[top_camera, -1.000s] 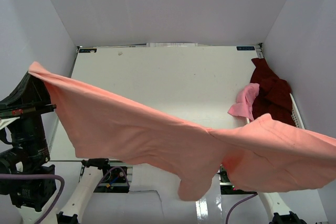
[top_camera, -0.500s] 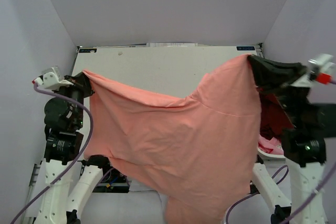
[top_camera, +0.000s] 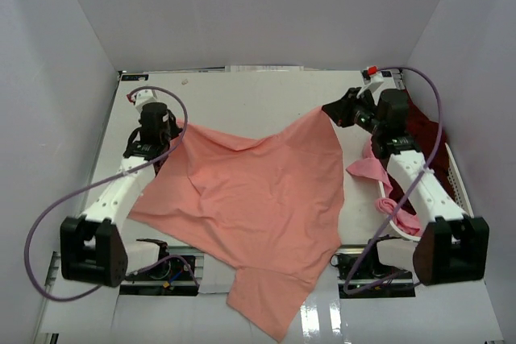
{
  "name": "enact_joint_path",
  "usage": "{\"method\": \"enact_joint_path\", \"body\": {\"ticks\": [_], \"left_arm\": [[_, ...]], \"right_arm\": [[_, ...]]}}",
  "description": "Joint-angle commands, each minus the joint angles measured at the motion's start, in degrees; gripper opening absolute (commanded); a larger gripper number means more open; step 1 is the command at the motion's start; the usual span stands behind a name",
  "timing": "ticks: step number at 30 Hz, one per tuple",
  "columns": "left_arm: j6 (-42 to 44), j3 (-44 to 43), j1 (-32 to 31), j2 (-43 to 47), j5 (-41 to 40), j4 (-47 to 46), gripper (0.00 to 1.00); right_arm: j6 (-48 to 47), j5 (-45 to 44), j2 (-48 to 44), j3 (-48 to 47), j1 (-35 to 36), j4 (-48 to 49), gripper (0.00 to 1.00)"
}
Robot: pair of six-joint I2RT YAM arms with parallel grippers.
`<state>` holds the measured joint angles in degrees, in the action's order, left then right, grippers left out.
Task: Fold and stack the t-shirts
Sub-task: Flatten out the tshirt
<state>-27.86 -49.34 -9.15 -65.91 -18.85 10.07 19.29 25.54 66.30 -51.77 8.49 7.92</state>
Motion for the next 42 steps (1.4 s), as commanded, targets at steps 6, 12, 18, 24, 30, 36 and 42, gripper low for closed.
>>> {"method": "enact_joint_path", "body": {"ticks": [6, 12, 18, 24, 30, 36, 42], "left_arm": [[-3.4, -10.2, 0.2, -22.1, -2.9, -7.6, 0.00], [-1.9, -18.7, 2.1, -31.9, -3.8, -6.7, 0.00], [1.3, -28.3, 5.3, -39.0, -3.9, -5.2, 0.00], [2.2, -34.2, 8.9, -44.9, 0.7, -3.8, 0.00], [5.3, -38.4, 11.0, -50.3, 2.2, -3.9, 0.00], [7.4, -43.1, 11.5, -54.9, 5.9, -4.9, 0.00], [9.6, -47.4, 11.6, -58.5, 7.3, -5.4, 0.00]], "right_arm": [[-0.6, 4.5, 25.4, -12.3, 0.2, 8.4, 0.08], [-4.7, 3.5, 38.4, -27.7, 0.1, 0.1, 0.08], [-5.3, 0.4, 51.5, -43.7, -2.0, -7.8, 0.08], [-5.1, -1.6, 61.4, -56.8, -2.4, -13.7, 0.08], [-5.5, -2.0, 68.2, -65.3, -3.0, -15.7, 0.08], [-5.5, 0.0, 71.9, -68.0, -3.1, -15.0, 0.08], [-6.4, -0.8, 72.1, -67.1, -3.2, -14.2, 0.08]]}}
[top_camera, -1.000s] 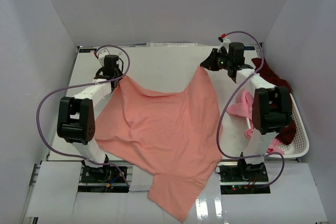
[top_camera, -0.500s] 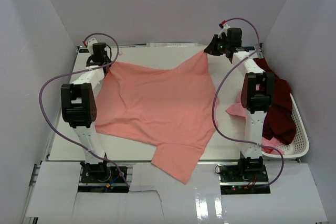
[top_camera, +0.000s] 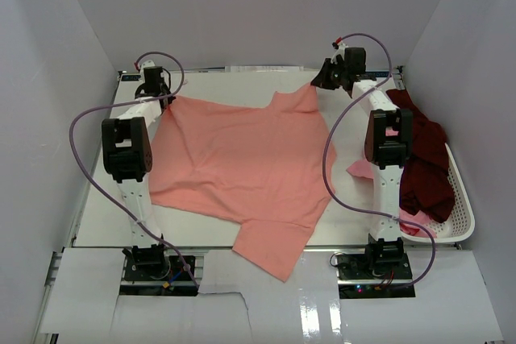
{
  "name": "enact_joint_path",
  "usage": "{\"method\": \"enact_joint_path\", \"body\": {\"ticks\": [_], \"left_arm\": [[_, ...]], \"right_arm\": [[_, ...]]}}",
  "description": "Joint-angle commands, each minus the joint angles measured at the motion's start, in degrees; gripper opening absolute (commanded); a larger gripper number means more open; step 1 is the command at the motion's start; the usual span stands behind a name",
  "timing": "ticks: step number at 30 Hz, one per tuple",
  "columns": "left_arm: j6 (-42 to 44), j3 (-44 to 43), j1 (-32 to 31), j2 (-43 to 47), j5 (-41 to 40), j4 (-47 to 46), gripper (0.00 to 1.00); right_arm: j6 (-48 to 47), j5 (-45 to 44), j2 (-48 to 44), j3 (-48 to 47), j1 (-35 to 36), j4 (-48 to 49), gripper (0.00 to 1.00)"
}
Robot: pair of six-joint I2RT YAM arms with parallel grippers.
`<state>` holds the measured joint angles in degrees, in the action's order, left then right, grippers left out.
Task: Fold and stack the t-shirts
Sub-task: Flatten out the tshirt
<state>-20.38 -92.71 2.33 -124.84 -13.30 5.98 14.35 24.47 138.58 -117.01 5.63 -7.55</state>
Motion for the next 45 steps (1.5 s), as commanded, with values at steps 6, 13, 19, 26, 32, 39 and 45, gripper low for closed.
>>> {"method": "enact_joint_path", "body": {"ticks": [6, 13, 19, 26, 32, 39, 45], "left_arm": [[2.8, -7.0, 0.2, -1.4, 4.6, -1.3, 0.07], [4.1, -10.8, 0.3, -2.3, 2.1, -1.1, 0.57], [2.8, -12.8, 1.4, -1.1, -2.3, -1.1, 0.93], [1.7, -9.5, 2.6, 2.7, 4.9, 0.9, 0.92], [-3.5, -9.0, 5.7, 0.6, 16.7, 1.2, 0.88], [-17.7, -17.9, 10.9, -7.8, 31.8, 5.4, 0.82], [-20.0, -21.5, 11.1, -10.9, 32.5, 7.7, 0.70]], "right_arm": [[-1.6, 0.8, -0.2, -2.1, -0.8, 1.2, 0.08], [-2.0, 1.7, -1.4, -0.9, -0.8, 1.6, 0.08], [-2.0, 2.3, -2.8, 1.3, -0.8, 2.5, 0.08], [-1.1, 3.2, -3.7, 2.1, -0.8, 3.3, 0.08], [-1.3, 3.3, -4.1, 2.5, -0.7, 3.0, 0.08], [-1.3, 3.8, -4.8, 3.1, -0.8, 3.2, 0.08], [-1.7, 3.5, -5.3, 3.5, -0.7, 3.0, 0.08]]}}
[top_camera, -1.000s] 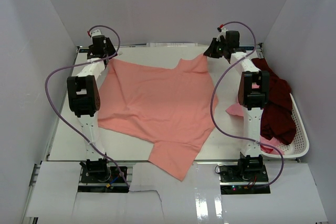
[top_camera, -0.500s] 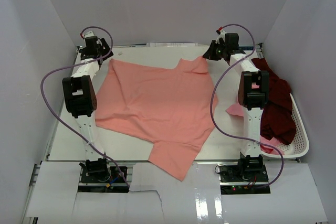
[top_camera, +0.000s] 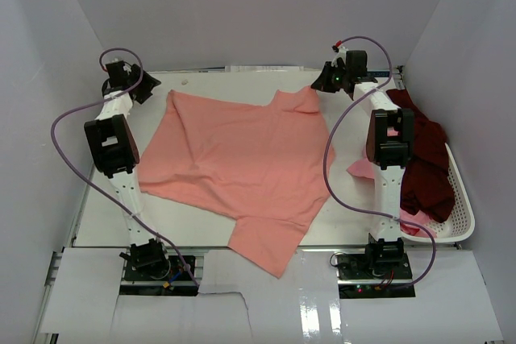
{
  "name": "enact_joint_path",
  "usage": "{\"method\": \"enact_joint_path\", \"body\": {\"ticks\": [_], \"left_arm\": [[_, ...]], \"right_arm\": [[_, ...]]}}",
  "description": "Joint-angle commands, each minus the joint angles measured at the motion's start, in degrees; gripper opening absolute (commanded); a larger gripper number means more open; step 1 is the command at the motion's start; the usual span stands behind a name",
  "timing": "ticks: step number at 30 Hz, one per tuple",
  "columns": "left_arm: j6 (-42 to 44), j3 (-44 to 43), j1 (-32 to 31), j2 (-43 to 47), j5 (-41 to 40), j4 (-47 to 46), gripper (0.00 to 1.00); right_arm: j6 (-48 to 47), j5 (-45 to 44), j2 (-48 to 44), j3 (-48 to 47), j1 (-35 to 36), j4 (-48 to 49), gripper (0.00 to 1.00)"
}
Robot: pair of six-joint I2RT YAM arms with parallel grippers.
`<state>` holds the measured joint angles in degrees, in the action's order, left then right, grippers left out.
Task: Fold and stack the t-shirts
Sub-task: Grap the side of the flattened tshirt furthest away from the robot with both arms
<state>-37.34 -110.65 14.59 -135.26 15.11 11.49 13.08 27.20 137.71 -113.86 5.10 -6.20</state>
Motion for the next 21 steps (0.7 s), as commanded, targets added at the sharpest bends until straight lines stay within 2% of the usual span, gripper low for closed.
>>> {"method": "enact_joint_path", "body": {"ticks": [1, 3, 13, 17, 21], "left_arm": [[-3.3, -4.0, -1.1, -1.5, 4.4, 2.6, 0.67], [-4.2, -4.2, -1.1, -2.2, 5.4, 2.8, 0.62], [-5.2, -6.4, -1.1, -6.4, 10.3, 2.5, 0.59], [-5.6, -7.6, -1.1, -8.0, 11.4, 2.0, 0.49], [-6.3, -7.9, -1.1, -9.0, 11.3, 0.8, 0.29]], "right_arm": [[-0.5, 0.7, -4.5, 0.5, -0.2, 1.6, 0.08], [-0.6, 0.7, -4.5, 0.6, -0.2, 1.6, 0.08], [-0.3, -0.2, -3.2, -0.2, -0.2, 1.5, 0.08], [-0.2, -0.6, -2.7, -1.0, -0.3, 1.7, 0.08], [-0.2, -0.3, -2.4, -1.7, -0.3, 1.8, 0.08]]}}
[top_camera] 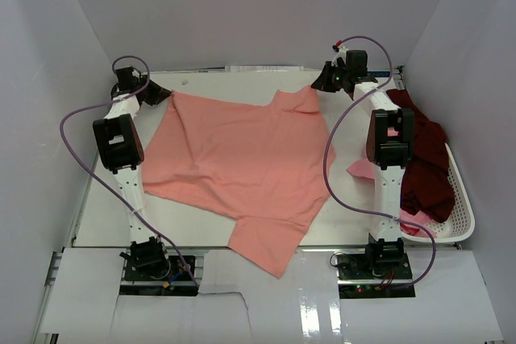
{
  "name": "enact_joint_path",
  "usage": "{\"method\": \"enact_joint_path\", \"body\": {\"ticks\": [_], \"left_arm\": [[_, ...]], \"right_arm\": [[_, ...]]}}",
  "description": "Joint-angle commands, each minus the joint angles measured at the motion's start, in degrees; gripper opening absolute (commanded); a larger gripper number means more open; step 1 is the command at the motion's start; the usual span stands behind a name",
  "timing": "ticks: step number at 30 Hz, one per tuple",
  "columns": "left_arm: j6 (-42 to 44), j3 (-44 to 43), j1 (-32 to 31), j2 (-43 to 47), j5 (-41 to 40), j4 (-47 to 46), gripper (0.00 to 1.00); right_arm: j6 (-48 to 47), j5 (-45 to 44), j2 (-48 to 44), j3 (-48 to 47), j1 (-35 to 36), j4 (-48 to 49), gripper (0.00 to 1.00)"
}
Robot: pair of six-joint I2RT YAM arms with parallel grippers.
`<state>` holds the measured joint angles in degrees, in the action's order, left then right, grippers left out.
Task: Fold and stack the t-shirts
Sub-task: Grap the side of the flattened tshirt furthest away from the robot with both arms
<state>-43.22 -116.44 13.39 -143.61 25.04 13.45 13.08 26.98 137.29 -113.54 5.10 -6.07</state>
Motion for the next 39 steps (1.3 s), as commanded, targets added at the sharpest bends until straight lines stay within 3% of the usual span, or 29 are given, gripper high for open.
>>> {"method": "enact_joint_path", "body": {"ticks": [1, 9, 15, 26, 39], "left_arm": [[-0.6, -1.9, 0.1, -0.5, 1.2, -1.5, 0.26], [-3.7, -2.2, 0.1, -1.0, 4.4, -6.9, 0.00], [-0.8, -1.2, 0.3, 3.4, 0.6, -8.6, 0.00], [13.3, -1.9, -1.0, 11.2, -7.1, -7.7, 0.00], [16.9, 1.8, -3.2, 11.3, -8.8, -6.6, 0.00]], "right_arm": [[-0.2, 0.0, -1.9, -2.0, -0.3, 1.8, 0.08], [-0.2, -0.2, -1.9, -1.8, -0.4, 1.6, 0.08], [-0.3, 0.2, -2.5, -0.9, -0.4, 1.7, 0.08], [-1.4, 1.1, -6.9, 3.7, -0.4, 5.1, 0.08], [-4.0, 3.1, -14.0, 6.7, -0.4, 5.4, 0.08]]}}
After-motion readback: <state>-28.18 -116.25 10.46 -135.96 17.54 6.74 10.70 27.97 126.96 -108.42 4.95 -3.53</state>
